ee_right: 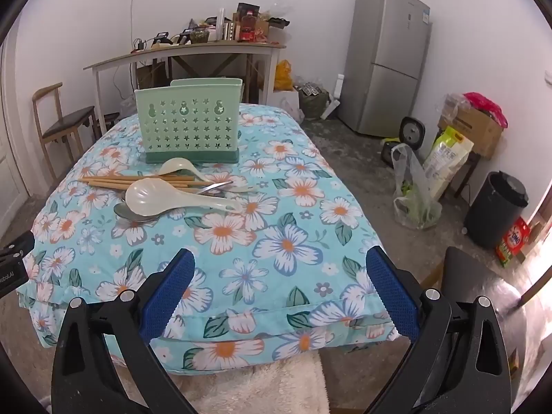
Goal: Organize utensils
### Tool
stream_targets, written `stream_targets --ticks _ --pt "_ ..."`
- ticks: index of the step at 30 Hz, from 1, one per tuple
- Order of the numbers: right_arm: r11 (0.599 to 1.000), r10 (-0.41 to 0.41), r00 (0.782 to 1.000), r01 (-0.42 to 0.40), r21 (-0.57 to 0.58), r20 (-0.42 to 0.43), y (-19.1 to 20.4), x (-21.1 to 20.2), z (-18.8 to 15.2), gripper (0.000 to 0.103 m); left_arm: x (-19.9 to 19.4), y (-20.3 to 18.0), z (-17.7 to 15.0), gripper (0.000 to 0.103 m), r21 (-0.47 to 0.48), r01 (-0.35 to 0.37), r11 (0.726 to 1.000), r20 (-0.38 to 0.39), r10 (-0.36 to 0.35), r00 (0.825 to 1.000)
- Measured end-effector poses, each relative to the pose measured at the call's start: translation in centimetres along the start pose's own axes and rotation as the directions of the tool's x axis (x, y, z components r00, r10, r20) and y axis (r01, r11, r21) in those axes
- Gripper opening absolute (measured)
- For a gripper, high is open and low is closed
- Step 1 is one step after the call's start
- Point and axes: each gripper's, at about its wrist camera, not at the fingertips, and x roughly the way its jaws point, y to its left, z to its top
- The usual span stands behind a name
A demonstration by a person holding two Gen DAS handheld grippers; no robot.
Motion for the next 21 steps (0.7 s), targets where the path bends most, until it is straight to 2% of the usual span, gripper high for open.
stream_targets --ticks 9,21 --pt "1.000 -0.003 1.000 0.003 -0.003 0.002 0.0 0.0 -0.1 0.095 0.1 -0.3 0.7 0.097 0.009 0.013 1.000 -0.006 -0.013 1.000" --pt "1.000 0.005 1.000 -0.005 0.002 -0.002 0.0 -0.5 0.3 0.095 -0.5 -0.5 0.2 0.097 0.011 0.012 1.000 0.012 -0.012 1.000"
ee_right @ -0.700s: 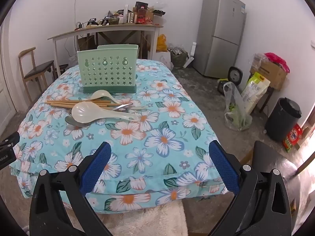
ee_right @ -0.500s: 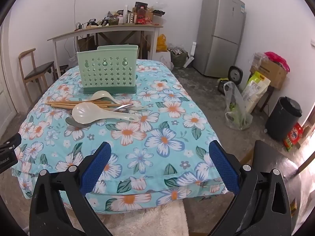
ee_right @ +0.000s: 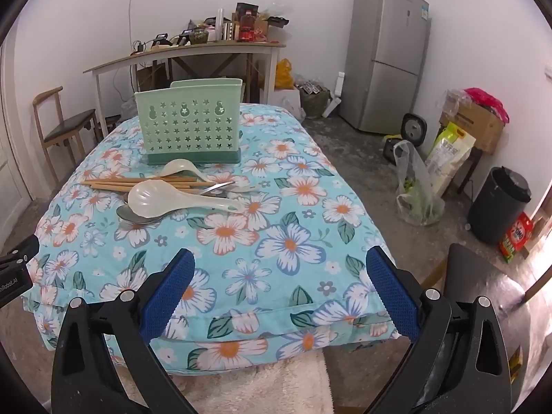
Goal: Organize utensils
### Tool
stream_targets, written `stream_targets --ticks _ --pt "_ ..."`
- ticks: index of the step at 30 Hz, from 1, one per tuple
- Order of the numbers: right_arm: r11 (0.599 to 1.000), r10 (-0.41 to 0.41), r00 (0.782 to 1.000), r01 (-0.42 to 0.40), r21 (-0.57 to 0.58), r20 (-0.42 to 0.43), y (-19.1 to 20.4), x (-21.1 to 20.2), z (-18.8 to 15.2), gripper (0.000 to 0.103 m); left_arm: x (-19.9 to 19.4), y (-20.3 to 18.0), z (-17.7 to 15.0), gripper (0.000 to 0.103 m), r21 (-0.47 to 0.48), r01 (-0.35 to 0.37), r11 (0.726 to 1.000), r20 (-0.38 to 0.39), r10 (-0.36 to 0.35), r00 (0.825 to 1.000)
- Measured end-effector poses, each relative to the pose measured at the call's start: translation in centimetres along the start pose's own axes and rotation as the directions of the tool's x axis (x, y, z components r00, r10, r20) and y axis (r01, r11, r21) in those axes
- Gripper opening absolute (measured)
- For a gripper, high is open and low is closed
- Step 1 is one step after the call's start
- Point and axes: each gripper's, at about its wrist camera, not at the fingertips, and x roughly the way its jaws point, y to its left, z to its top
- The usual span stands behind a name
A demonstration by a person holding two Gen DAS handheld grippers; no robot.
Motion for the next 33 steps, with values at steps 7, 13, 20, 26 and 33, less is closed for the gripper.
stream_targets --ticks 7,13,20,26,33 --pt "1.000 0.010 1.000 -0.010 0.009 -0.006 0.18 -0.05 0.03 0.095 -0.05 0.02 0.11 0.097 0.000 0.005 1.000 0.003 -0.005 1.000" --pt "1.000 0.018 1.000 -0.018 0.017 -0.018 0.15 0.06 0.10 0.095 0.31 0.11 0.23 0.097 -0.009 0.005 1.000 -0.006 -0.005 1.000" --pt "1.000 0.022 0.999 -0.022 0.022 -0.027 0.09 0.34 0.14 0.095 0.63 0.19 0.22 0.097 -0.010 0.007 1.000 -0.011 -0.008 1.000" --pt "0.999 0.025 0.999 -0.025 0.026 -0.026 -0.04 0.35 0.18 0.095 0.68 0.18 0.19 0.097 -0.011 0.007 1.000 -0.010 -0.007 1.000" --pt "0.999 0.026 0.999 -0.025 0.029 -0.026 -0.06 0.54 0.31 0.095 0.77 0.27 0.20 0.097 -0.012 0.007 1.000 -0.011 -0.008 1.000"
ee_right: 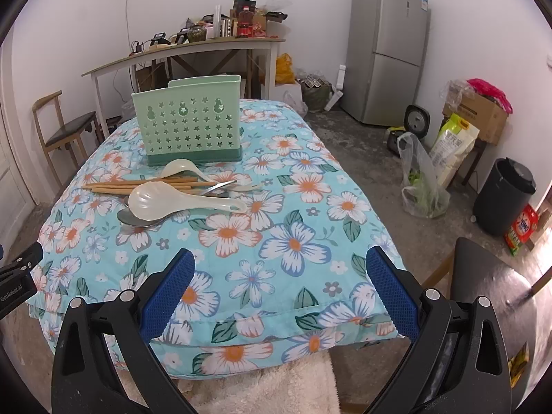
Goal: Organize utensils
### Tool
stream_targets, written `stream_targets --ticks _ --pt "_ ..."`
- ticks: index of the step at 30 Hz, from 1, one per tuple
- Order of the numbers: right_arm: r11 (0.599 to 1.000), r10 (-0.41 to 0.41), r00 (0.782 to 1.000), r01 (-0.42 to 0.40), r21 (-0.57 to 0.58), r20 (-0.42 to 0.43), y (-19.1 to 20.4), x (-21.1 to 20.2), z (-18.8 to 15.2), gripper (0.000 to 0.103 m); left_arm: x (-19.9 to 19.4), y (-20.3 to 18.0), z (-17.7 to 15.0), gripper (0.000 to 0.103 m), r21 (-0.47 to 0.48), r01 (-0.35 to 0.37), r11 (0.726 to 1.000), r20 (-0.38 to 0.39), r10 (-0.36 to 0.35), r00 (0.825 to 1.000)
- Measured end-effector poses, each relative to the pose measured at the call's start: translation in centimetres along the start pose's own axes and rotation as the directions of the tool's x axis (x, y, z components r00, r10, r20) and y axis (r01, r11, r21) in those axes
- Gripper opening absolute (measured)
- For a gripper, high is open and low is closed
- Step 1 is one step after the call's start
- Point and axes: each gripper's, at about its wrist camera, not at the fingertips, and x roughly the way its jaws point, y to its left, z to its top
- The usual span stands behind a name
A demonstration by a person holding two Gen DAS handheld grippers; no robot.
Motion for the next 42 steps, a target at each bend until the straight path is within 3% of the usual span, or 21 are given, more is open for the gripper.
stream_targets --ticks 27,42 --pt "1.000 0.003 1.000 -0.003 0.003 -0.002 0.1 0.0 0.0 0.095 0.4 0.0 -0.1 0.097 -0.001 0.000 1.000 -0.004 0.000 1.000" --pt "0.999 0.047 0.998 -0.046 0.009 -0.046 1.0 2.2 -0.4 0.095 3.3 -0.6 0.3 0.097 0.031 0.005 1.000 -0.044 -0.004 0.999"
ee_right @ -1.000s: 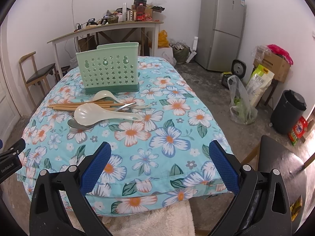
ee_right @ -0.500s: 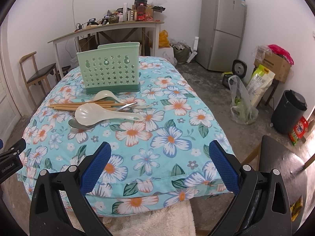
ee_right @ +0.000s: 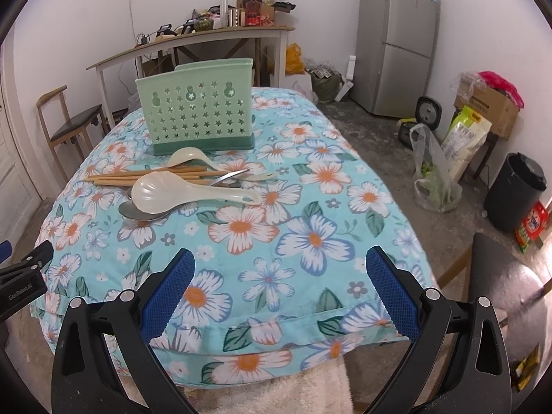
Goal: Organize utensils
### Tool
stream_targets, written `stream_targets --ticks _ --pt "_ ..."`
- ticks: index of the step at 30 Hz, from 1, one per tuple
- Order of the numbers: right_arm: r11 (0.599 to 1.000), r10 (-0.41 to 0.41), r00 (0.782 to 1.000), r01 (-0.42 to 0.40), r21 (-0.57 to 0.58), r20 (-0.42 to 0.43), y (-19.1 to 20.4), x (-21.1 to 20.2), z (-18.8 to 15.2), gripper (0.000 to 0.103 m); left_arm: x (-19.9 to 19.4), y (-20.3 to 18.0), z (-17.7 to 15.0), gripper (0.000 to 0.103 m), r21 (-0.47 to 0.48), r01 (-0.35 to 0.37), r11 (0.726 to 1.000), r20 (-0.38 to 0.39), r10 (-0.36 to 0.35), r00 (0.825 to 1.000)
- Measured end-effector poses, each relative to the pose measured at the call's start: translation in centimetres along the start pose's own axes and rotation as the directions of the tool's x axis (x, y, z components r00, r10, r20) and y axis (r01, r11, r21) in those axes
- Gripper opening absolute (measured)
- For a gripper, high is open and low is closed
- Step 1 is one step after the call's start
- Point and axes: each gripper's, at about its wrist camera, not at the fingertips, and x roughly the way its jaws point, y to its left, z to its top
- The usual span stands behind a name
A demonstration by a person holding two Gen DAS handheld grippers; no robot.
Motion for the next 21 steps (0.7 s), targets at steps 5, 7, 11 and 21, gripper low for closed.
stream_targets --ticks 5,7,11,21 --pt "0.999 0.036 0.998 -0.036 -0.005 -0.041 0.7 1.8 -0.3 0.095 1.2 -0.3 0.9 0.097 0.018 0.002 1.000 0.010 -0.002 1.000" --pt "0.998 0.057 0.997 -0.058 -0.016 -0.058 1.1 2.7 -0.3 0.095 1.7 -0.5 1.2 0.097 0.025 0.005 1.000 0.014 -0.005 1.000" --pt "0.994 0.100 0.991 -0.104 -0.037 -0.090 1.8 4.4 -0.3 0.095 3.2 -0.8 1.9 0.097 0.035 0.023 0.999 0.010 -0.023 1.000" --pt "0.985 0.133 0.980 -0.148 -0.093 -0.148 2.4 8.4 -0.9 0.095 4.9 -1.8 4.0 0.096 0.029 0.159 0.987 0.069 -0.161 0.985"
